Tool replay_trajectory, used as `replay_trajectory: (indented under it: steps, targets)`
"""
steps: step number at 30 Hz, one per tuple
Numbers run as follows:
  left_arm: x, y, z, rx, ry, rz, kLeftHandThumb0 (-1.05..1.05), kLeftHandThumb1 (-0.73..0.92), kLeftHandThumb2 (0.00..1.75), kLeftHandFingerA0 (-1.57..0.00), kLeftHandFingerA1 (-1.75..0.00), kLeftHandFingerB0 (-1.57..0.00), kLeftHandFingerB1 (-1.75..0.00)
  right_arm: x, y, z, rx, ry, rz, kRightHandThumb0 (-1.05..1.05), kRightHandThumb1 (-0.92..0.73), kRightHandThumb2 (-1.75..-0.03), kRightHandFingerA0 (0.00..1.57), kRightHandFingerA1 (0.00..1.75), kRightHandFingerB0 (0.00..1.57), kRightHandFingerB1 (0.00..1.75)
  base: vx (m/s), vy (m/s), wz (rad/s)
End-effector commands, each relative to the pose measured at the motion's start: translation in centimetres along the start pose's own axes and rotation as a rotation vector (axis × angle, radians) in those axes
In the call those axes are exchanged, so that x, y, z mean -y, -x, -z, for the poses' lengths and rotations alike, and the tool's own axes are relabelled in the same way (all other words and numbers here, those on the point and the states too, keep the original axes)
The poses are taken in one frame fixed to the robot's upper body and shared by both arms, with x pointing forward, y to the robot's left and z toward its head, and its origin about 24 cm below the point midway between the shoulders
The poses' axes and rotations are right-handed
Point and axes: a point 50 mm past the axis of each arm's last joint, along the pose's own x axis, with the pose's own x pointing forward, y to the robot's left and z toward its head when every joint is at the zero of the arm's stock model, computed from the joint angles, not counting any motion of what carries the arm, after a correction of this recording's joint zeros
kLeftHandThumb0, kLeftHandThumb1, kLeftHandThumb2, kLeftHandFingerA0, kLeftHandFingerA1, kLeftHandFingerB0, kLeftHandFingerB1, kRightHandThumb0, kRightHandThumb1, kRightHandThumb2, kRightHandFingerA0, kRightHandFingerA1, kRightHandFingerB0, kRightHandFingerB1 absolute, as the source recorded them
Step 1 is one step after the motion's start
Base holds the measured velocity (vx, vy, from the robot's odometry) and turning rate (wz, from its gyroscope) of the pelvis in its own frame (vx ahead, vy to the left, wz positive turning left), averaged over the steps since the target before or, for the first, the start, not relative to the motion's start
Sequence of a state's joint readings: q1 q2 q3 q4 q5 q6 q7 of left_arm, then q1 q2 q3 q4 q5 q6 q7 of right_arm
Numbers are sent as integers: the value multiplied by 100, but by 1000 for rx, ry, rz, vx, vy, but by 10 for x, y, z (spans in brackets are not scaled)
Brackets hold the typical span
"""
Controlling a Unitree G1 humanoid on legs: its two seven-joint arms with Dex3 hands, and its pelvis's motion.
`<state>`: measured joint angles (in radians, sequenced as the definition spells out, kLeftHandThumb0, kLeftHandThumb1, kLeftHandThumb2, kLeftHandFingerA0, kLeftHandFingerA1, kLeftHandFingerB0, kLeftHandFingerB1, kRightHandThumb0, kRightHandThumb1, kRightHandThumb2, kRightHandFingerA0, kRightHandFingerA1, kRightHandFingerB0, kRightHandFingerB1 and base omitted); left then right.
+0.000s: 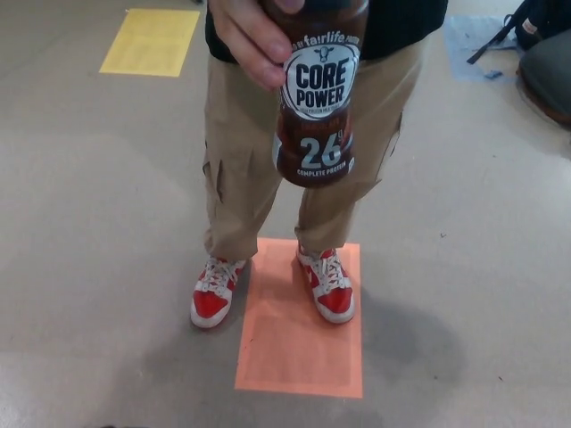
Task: The robot recieved a bottle of protein shake from a person using its left hand and then shake the protein up and down 2 two times and hand it back to the person
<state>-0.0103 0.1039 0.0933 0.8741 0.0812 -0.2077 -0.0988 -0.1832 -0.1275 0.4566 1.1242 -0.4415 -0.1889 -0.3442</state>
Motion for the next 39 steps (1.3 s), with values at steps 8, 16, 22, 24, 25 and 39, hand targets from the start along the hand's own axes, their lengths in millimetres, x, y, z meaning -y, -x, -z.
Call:
replay_trajectory:
  steps: [8,16,22,24,25,39]
  targets:
    - [-11,-3,-96,414,36,110,-22,76,63,-101,-53,-80,-49,15,-1,-13,231,169,220,-39,-76,-83,92,97,76,56,0,0,0]
    - [-13,9,-161,542,66,207,-20,74,62,-101,-56,-81,-52,15,-1,-15,239,177,226,-40,-75,-82,91,96,76,59,0,0,0]
    - [-2,24,-204,576,227,306,-20,72,62,-105,-58,-86,-56,17,-2,-16,249,193,237,-39,-75,-83,93,92,77,58,0,0,0]
    - [0,28,-211,579,232,320,-21,72,62,-106,-58,-85,-56,18,-2,-16,255,192,239,-40,-75,-83,92,93,76,59,0,0,0]
    - [1,31,-218,586,237,334,-23,72,61,-108,-60,-84,-57,18,-3,-17,257,191,239,-40,-74,-85,91,94,76,60,0,0,0]
    - [12,53,-255,512,212,523,-53,38,68,-12,-41,-6,-23,17,-6,-23,257,200,222,-40,-74,-80,92,85,79,58,0,0,0]
